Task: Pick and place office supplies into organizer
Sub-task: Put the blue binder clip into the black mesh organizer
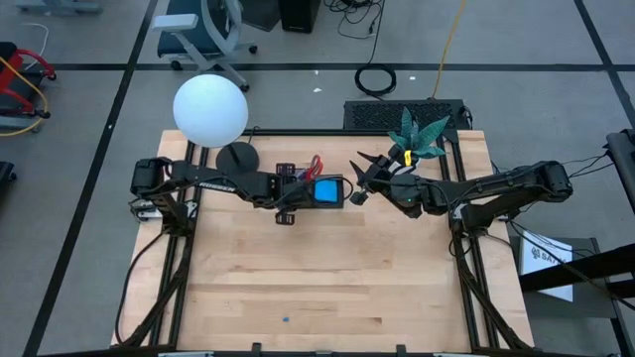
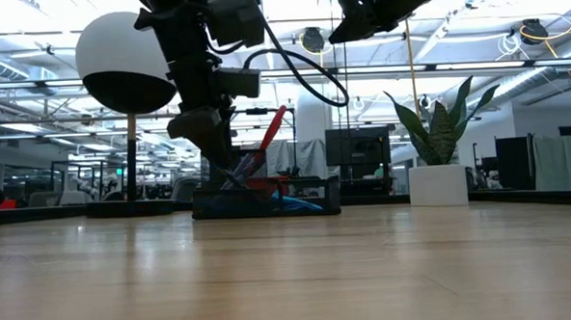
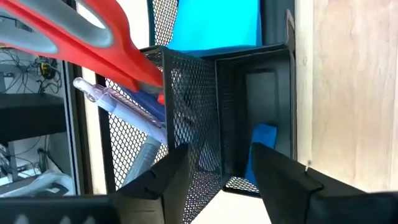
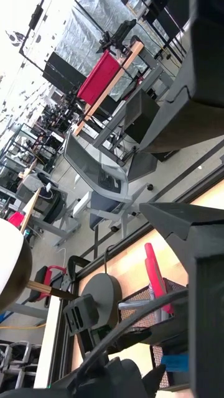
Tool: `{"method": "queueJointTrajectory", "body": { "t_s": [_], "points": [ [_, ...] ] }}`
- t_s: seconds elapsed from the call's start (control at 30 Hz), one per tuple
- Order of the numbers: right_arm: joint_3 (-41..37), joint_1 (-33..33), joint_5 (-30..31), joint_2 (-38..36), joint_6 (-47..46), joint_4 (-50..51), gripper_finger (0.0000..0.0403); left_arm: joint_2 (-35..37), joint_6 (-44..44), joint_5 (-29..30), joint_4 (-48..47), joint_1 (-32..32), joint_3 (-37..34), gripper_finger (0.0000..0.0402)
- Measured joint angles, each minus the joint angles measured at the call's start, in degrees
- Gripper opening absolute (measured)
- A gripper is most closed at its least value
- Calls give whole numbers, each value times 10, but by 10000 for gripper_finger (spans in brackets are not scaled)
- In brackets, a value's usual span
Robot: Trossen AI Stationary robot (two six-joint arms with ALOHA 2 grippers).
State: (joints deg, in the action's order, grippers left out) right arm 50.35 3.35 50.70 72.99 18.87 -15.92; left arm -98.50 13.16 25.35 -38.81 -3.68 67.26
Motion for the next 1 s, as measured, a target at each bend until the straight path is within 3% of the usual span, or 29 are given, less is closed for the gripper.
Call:
{"method": "queueJointTrajectory", "body": {
  "t_s": [0.27,0.6,1.0],
  "points": [
    [0,0,0,0,0,1,132,0,-17,-48,-10,38,0,182],
    [0,0,0,0,0,2,132,0,-39,-63,-17,121,0,182],
    [0,0,0,0,0,4,132,0,-60,-134,-19,224,0,182]
  ]
}}
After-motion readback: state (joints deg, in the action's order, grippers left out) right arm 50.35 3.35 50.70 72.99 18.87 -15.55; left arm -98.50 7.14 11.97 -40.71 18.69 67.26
